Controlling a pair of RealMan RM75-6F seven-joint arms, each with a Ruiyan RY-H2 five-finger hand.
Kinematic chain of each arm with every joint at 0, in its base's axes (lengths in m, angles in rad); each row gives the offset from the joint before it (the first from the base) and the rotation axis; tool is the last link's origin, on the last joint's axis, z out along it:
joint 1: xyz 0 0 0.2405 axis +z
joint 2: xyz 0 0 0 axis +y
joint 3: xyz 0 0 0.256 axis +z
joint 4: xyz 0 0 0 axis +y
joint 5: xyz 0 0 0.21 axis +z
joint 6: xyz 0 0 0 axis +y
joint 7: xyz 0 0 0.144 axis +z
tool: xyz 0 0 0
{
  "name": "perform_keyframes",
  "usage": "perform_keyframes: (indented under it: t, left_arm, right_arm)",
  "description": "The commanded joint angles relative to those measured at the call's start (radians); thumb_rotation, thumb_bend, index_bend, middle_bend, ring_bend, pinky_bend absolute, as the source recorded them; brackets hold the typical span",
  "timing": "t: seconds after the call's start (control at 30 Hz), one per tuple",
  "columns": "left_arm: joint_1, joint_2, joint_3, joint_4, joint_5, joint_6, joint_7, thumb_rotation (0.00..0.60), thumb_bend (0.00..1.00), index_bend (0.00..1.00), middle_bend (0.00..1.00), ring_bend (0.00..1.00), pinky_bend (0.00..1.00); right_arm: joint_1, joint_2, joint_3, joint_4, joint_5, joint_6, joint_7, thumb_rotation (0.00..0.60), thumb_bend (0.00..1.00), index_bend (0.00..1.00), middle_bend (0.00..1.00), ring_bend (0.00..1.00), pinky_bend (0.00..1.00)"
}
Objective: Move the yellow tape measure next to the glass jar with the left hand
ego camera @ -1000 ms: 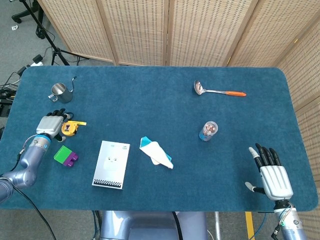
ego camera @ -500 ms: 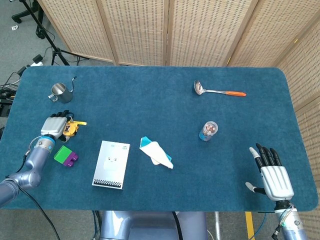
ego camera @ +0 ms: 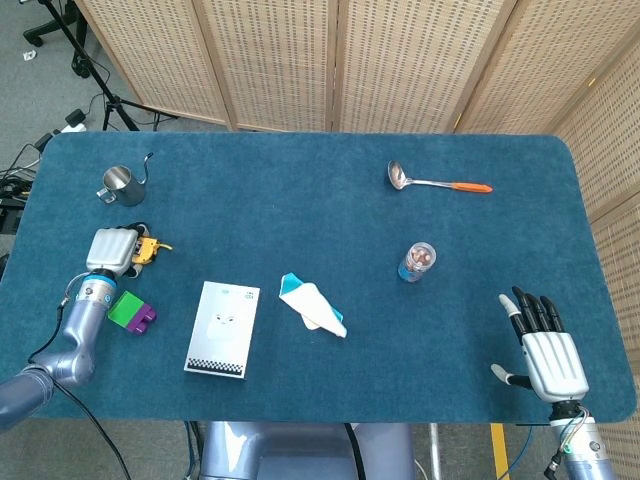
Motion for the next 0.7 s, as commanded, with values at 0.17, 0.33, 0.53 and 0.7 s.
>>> perform_keyframes:
  t: [0.17, 0.33, 0.53, 0.7]
  left_arm:
    - [0.002, 0.015, -0.025, -0.025, 0.048, 0.024, -0.029, 0.6, 0.49, 0.74, 0.39, 0.36, 0.41]
    - [-0.007, 0.067, -0.052, -0.108, 0.06, 0.048, -0.014, 0.6, 0.48, 0.74, 0.39, 0.36, 0.41]
    - [-0.022, 0.126, -0.088, -0.214, 0.04, 0.067, 0.028, 0.6, 0.48, 0.74, 0.39, 0.36, 0.41]
    - [-0.04, 0.164, -0.111, -0.288, 0.019, 0.082, 0.077, 0.6, 0.48, 0.74, 0.39, 0.36, 0.41]
  right_arm:
    - [0.0, 0.002, -0.001, -0.001, -0.001, 0.0, 0.001, 0.6, 0.0, 0.0, 0.0, 0.0, 0.0]
    - [-0.001, 0.006, -0.002, -0.004, -0.005, 0.002, 0.007, 0.6, 0.0, 0.0, 0.0, 0.0, 0.0]
    - [-0.001, 0.009, -0.003, -0.005, -0.003, 0.0, 0.01, 0.6, 0.0, 0.0, 0.0, 0.0, 0.0]
    - [0.001, 0.014, -0.002, -0.006, 0.003, -0.006, 0.017, 0.6, 0.0, 0.0, 0.0, 0.0, 0.0]
